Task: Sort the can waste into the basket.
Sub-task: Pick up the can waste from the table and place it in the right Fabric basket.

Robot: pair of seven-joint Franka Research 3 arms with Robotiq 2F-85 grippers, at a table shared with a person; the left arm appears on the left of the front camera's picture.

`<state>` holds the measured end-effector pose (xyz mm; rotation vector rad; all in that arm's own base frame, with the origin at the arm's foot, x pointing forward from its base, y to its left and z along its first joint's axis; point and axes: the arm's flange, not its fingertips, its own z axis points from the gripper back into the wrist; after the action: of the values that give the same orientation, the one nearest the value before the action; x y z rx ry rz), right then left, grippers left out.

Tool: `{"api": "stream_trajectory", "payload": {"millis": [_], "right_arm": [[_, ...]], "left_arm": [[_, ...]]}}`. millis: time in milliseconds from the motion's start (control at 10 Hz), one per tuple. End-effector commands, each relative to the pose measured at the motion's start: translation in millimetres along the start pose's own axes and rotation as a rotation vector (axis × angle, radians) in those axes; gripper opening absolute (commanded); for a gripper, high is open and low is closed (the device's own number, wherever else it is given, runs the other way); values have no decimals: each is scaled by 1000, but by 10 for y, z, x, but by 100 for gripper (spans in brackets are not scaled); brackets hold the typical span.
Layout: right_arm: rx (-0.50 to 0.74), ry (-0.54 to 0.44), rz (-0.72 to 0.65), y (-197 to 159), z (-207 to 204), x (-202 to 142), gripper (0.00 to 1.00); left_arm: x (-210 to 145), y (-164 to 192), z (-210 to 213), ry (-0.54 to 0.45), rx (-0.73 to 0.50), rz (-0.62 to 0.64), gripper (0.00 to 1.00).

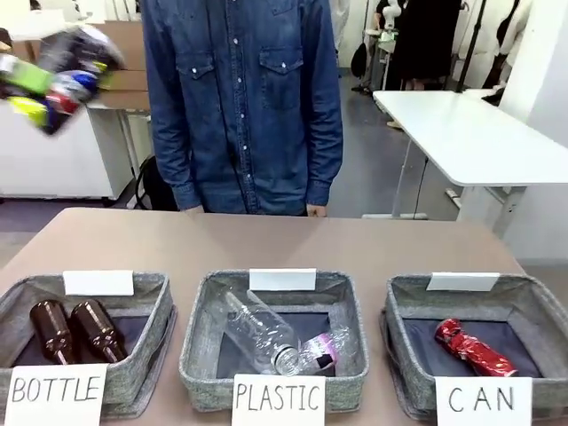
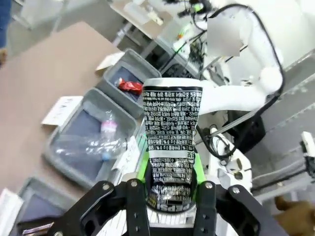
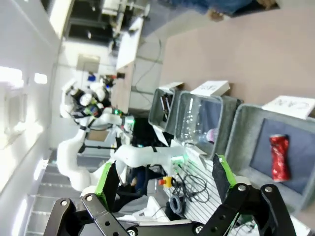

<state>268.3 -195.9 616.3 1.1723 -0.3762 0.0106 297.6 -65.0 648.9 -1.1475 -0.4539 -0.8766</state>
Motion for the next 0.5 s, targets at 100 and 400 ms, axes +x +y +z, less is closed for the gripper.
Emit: {"api": "stream_trajectory", "payload": {"millis": [100, 400], "right_arm": [[-27, -125, -132, -407, 974, -149, 100], [32, -226, -206, -883, 1559, -763, 100]], "left_arm": [[196, -125, -1232, 58, -14, -70, 0], [114, -127, -2695, 134, 34, -212, 0]]}}
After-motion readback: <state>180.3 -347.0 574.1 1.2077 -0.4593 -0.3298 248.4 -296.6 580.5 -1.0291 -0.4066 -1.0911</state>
